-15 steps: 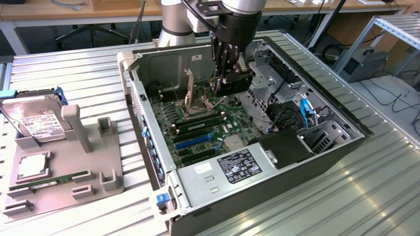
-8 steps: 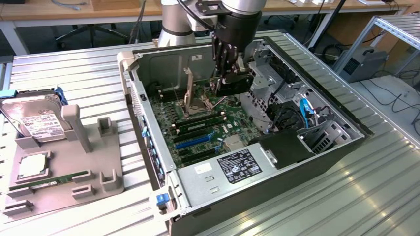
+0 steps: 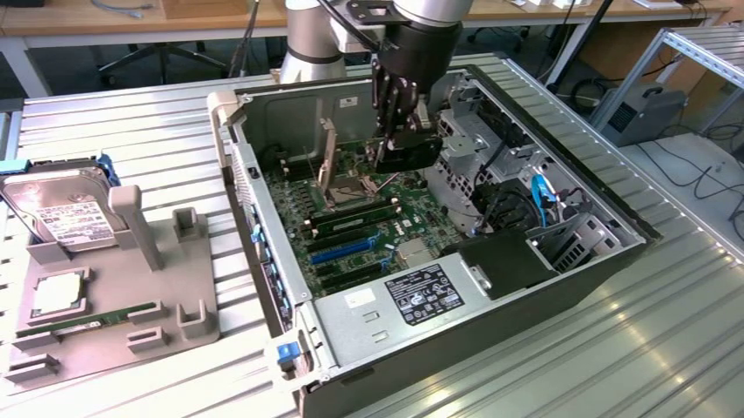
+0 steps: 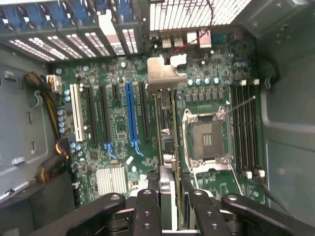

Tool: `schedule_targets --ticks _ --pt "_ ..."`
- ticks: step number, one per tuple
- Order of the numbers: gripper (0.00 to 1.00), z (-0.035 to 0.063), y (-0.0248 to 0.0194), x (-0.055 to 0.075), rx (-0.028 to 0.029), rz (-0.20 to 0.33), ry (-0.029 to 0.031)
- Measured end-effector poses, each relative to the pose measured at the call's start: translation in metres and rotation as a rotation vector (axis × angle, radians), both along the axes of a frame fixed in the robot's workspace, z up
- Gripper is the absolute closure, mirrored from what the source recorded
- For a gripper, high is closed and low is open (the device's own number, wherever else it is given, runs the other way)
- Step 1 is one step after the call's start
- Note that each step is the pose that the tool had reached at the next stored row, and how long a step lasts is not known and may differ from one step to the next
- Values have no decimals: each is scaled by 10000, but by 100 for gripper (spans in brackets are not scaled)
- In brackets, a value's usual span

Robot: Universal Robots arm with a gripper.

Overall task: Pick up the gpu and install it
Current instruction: 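Insert the gpu into the slot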

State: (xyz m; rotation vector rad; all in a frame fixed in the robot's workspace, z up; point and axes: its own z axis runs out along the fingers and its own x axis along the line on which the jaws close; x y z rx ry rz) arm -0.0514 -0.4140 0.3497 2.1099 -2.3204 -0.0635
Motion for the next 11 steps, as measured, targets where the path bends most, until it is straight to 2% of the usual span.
schedule_targets --ticks 4,11 --pt "72 -5 -1 -3 -1 1 1" --pt "72 -38 -34 -12 0 0 0"
